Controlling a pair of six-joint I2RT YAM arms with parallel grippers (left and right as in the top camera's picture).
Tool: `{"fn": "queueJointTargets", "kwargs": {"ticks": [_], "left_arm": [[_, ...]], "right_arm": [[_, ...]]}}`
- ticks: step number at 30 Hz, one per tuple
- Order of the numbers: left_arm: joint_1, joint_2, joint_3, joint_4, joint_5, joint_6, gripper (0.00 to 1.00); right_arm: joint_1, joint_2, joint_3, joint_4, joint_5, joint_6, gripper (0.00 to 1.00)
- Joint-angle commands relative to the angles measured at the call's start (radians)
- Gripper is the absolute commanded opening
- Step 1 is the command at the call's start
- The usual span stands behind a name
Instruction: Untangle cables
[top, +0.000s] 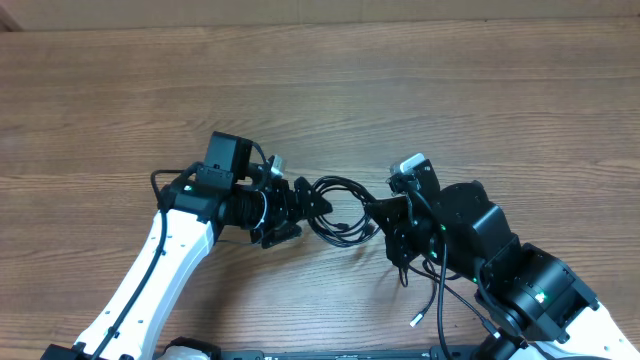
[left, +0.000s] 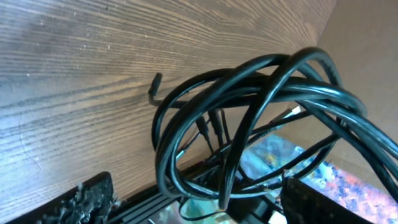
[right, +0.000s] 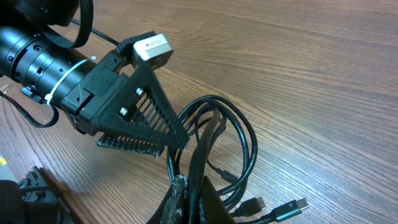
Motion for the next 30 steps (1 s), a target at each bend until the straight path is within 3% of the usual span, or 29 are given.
{"fn": "queueJointTargets", "kwargs": {"ticks": [1, 7, 8, 10, 13, 20, 27, 30], "left_arm": [[-0.032, 0.003, 0.008, 0.000, -0.043, -0.023, 0.83], [-0.132, 0.003, 0.008, 0.002, -0.227, -0.153, 0.75], [-0.161, 0.003, 0.008, 0.001, -0.266, -0.172, 0.49], [-0.191, 0.003, 0.008, 0.001, -0.314, -0.176, 0.20], [-0.217, 0.003, 0.008, -0.022, -0.440, -0.175, 0.04], [-0.207, 0.003, 0.008, -0.076, -0.689, -0.177, 0.04], [-0.174, 0.003, 0.008, 0.082, -0.683, -0.171, 0.04], [-0.140, -0.004, 0.008, 0.201, -0.576, -0.102, 0.04]], "right_arm": [[-0.002, -0.005, 0.023, 0.023, 0.009, 0.002, 0.04], [-0.002, -0.005, 0.023, 0.040, 0.008, 0.005, 0.04], [-0.002, -0.005, 0.023, 0.039, 0.008, 0.005, 0.04], [-0.002, -0.005, 0.023, 0.039, 0.008, 0.005, 0.04], [-0.002, -0.008, 0.023, 0.042, 0.008, 0.006, 0.04], [-0.002, -0.071, 0.023, 0.027, -0.013, 0.059, 0.04], [-0.002, -0.092, 0.022, -0.125, -0.092, 0.076, 0.04], [-0.002, -0.079, 0.020, -0.251, -0.093, 0.076, 0.04]]}}
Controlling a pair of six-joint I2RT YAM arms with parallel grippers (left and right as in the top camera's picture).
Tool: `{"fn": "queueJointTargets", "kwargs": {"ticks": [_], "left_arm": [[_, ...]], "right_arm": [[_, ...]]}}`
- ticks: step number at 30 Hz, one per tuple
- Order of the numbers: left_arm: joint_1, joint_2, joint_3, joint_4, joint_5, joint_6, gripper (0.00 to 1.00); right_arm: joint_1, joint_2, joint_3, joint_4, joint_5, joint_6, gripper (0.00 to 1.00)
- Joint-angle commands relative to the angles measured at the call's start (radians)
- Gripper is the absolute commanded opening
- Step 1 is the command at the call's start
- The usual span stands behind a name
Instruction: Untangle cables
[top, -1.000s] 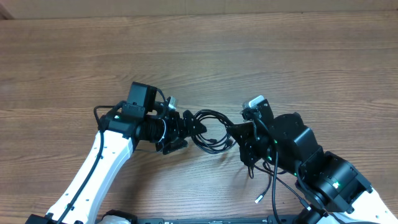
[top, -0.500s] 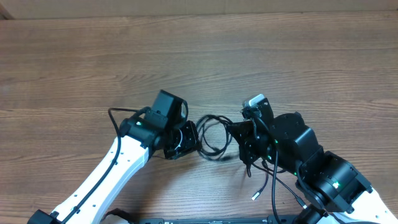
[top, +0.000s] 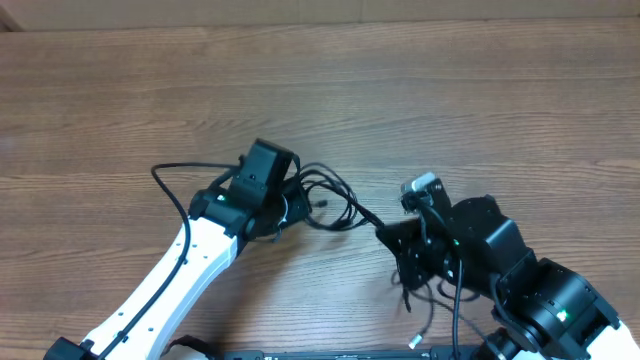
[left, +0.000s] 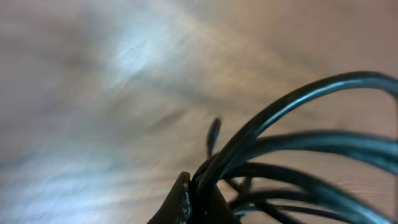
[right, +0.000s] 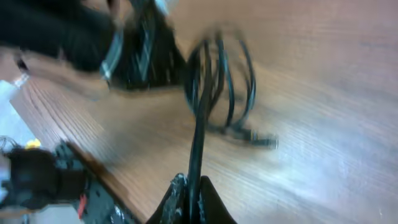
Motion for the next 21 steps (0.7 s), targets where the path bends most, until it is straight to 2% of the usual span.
{"fn": "queueJointTargets", "kwargs": {"ticks": [1, 8, 14, 17, 21], "left_arm": [[0.047, -0.006, 0.009, 0.104, 0.096, 0.101, 0.04], [0.063, -0.011, 0.009, 0.277, 0.478, 0.386, 0.04], [0.063, -0.011, 0.009, 0.277, 0.685, 0.547, 0.04], [0.064, -0.011, 0.009, 0.277, 0.748, 0.620, 0.04], [0.087, -0.011, 0.009, 0.272, 0.684, 0.623, 0.04]], "right_arm": [[-0.002, 0.000, 0.019, -0.063, -0.021, 0.012, 0.04], [-0.002, 0.062, 0.018, -0.044, -0.020, 0.008, 0.04], [-0.002, 0.172, 0.018, -0.012, -0.018, 0.008, 0.04], [-0.002, 0.217, 0.018, 0.016, -0.017, 0.008, 0.04], [-0.002, 0.219, 0.019, 0.027, -0.016, 0.008, 0.04]]}}
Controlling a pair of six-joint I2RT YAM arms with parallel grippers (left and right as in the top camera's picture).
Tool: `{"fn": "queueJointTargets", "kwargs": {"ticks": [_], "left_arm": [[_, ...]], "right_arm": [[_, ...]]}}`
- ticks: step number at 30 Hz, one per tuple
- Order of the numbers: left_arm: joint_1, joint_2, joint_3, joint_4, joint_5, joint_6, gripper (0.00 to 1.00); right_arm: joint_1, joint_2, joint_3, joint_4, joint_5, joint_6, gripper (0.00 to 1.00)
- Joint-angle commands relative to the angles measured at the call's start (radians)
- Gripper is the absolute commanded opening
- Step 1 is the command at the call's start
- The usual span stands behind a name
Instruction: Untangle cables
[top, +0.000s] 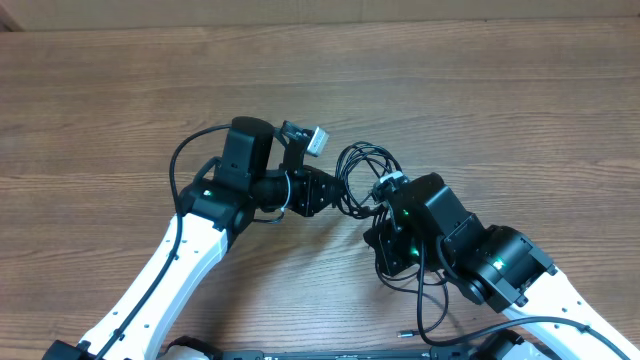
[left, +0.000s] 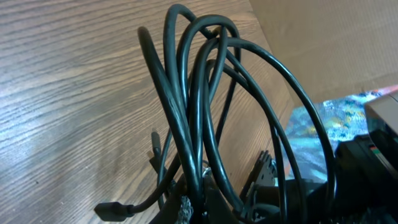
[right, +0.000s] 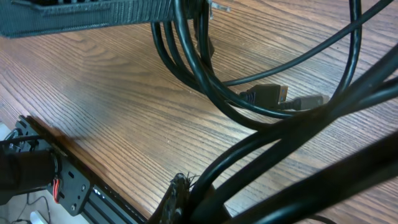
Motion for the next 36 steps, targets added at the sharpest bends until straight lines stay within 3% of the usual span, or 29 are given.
{"fn": "queueJointTargets", "kwargs": {"ticks": [1, 6, 8, 10, 11, 12, 13, 14, 17, 21, 24, 28, 31, 33, 36], "left_arm": [[0.025, -0.010, 0.009, -0.003, 0.023, 0.075, 0.04], [0.087, -0.010, 0.009, -0.037, -0.125, 0.075, 0.04], [0.112, -0.010, 0.009, -0.087, -0.245, 0.075, 0.04], [0.135, -0.009, 0.009, -0.160, -0.366, 0.069, 0.04], [0.139, -0.008, 0.008, -0.181, -0.391, 0.059, 0.06], [0.142, -0.006, 0.008, -0.212, -0.419, 0.035, 0.11], [0.142, -0.002, 0.008, -0.233, -0.433, 0.011, 0.18], [0.142, 0.003, 0.008, -0.254, -0.443, -0.016, 0.35], [0.142, 0.023, 0.008, -0.283, -0.468, -0.056, 1.00], [0.142, 0.047, 0.008, -0.294, -0.510, -0.128, 1.00], [0.140, 0.065, 0.008, -0.295, -0.497, -0.261, 0.99], [0.124, 0.087, 0.008, -0.288, -0.332, -0.448, 1.00], [0.095, 0.098, 0.008, -0.268, -0.208, -0.454, 1.00], [0.059, 0.104, 0.008, -0.273, -0.230, -0.463, 1.00], [-0.022, 0.122, 0.008, -0.288, -0.322, -0.615, 1.00]], "right_arm": [[-0.002, -0.014, 0.019, 0.010, 0.000, 0.000, 0.06], [-0.002, -0.041, 0.019, -0.062, 0.087, 0.040, 0.15], [-0.002, -0.059, 0.019, -0.094, 0.148, 0.100, 0.24], [-0.002, -0.080, 0.019, -0.105, 0.175, 0.142, 0.51], [-0.002, -0.086, 0.019, -0.102, 0.175, 0.143, 0.73], [-0.002, -0.095, 0.019, -0.094, 0.175, 0.151, 0.81], [-0.002, -0.100, 0.019, -0.084, 0.175, 0.166, 0.86], [-0.002, -0.103, 0.019, -0.069, 0.173, 0.175, 0.88], [-0.002, -0.103, 0.019, -0.027, 0.172, 0.183, 0.92], [-0.002, -0.104, 0.019, -0.007, 0.172, 0.187, 0.96], [-0.002, -0.104, 0.019, -0.017, 0.172, 0.187, 0.99], [-0.002, -0.104, 0.019, -0.033, 0.175, 0.187, 1.00], [-0.002, -0.104, 0.019, -0.036, 0.175, 0.187, 1.00], [-0.002, -0.106, 0.019, -0.037, 0.175, 0.187, 1.00], [-0.002, -0.113, 0.019, -0.037, 0.175, 0.187, 1.00]]}}
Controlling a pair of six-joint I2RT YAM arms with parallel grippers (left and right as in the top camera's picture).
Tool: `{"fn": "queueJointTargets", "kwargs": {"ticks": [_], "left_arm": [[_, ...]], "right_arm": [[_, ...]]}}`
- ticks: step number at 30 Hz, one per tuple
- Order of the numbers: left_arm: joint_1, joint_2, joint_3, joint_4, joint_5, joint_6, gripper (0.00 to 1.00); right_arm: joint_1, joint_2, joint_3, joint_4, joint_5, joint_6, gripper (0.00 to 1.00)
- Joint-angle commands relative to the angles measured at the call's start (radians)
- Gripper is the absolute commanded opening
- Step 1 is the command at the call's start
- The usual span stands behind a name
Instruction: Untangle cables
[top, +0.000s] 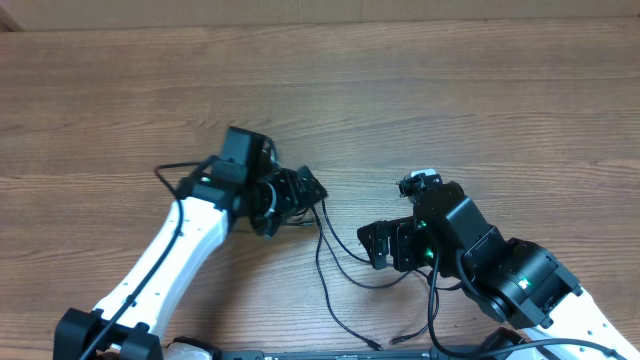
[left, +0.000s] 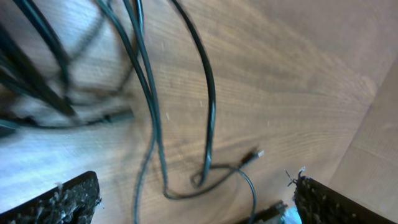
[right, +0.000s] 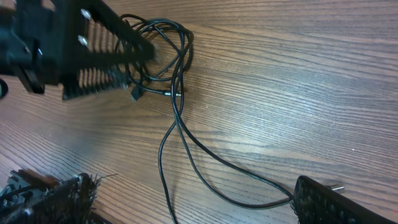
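Thin black cables (top: 322, 252) lie on the wooden table, bunched by my left gripper (top: 297, 194) and trailing in long loose loops toward the front edge. My left gripper (left: 193, 186) is open, with strands (left: 208, 106) on the table below it and nothing between its fingers. My right gripper (right: 193, 193) is also open; a loop of cable (right: 205, 155) runs on the wood between its fingers (right: 333, 199). In the right wrist view the bunched part (right: 163, 38) sits by the left gripper's fingertips (right: 106, 53). My right gripper (top: 382, 246) stands right of the loops.
Wooden table (top: 450, 110) all round. A small cable plug (top: 404, 339) lies near the front edge, where a black rail (top: 300, 352) runs. Both arms reach in from the front.
Both grippers were shut on the cable bundle, held close together above the table. Now both are open, apart, and the cables lie loose on the wood in long strands.
At first my right gripper was shut on the coil while the left stood open around it. Then both were shut on it and farther apart, then close again with the coil upright between them. Now both are open and the cables lie spread out.
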Motion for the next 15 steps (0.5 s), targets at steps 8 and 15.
{"fn": "queueJointTargets", "kwargs": {"ticks": [8, 15], "left_arm": [[-0.255, 0.180, 0.008, 0.027, -0.291, -0.445, 0.99], [-0.247, 0.331, 0.008, 0.248, -0.322, -0.448, 0.97]], "right_arm": [[-0.002, -0.061, 0.019, -0.040, 0.017, 0.005, 1.00], [-0.002, -0.115, 0.019, -0.103, 0.017, 0.005, 1.00]]}}
